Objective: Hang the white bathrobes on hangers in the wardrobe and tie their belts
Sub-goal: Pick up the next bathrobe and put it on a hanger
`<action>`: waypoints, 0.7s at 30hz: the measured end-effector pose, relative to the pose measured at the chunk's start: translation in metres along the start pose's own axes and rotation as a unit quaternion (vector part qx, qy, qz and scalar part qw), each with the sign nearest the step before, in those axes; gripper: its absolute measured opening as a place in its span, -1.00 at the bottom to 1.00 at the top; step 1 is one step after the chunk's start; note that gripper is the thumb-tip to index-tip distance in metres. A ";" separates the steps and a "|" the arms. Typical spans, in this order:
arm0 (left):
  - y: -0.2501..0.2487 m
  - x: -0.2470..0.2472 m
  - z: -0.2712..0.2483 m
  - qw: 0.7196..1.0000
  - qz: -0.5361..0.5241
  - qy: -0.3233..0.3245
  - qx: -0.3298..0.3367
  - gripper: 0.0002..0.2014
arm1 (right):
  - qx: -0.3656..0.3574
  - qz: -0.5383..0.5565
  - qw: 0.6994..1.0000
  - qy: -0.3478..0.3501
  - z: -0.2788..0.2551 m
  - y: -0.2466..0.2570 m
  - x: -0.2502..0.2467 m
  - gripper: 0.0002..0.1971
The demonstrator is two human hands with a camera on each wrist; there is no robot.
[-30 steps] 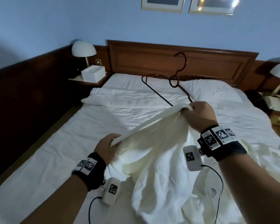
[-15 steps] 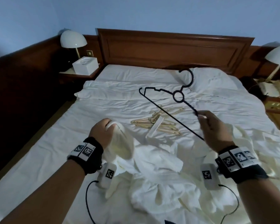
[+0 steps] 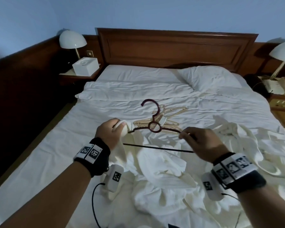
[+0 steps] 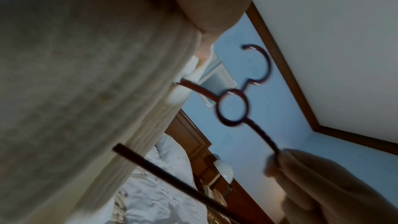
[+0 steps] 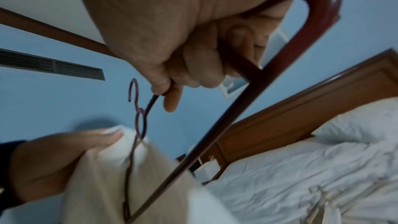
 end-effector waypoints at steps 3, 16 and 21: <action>-0.030 0.010 -0.015 0.997 -0.031 0.009 0.069 -0.70 | -0.012 0.017 0.999 0.033 0.001 0.020 0.043 -0.83; -0.004 0.022 -0.024 0.980 0.129 0.124 0.088 -0.60 | 0.095 -0.080 0.990 -0.070 -0.007 0.020 0.090 -0.43; -0.012 -0.002 -0.018 0.996 0.061 0.038 0.051 -0.67 | 0.096 0.005 0.988 -0.117 -0.027 0.036 0.132 -0.23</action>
Point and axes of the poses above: each hand's wrist, its own z-axis towards the middle knuckle, its own x-axis out of the palm, y = z × x, the point moved 9 cm from there along z, towards the middle knuckle, and after that the axes turned 1 degree about -z, right-handed, at the moved point
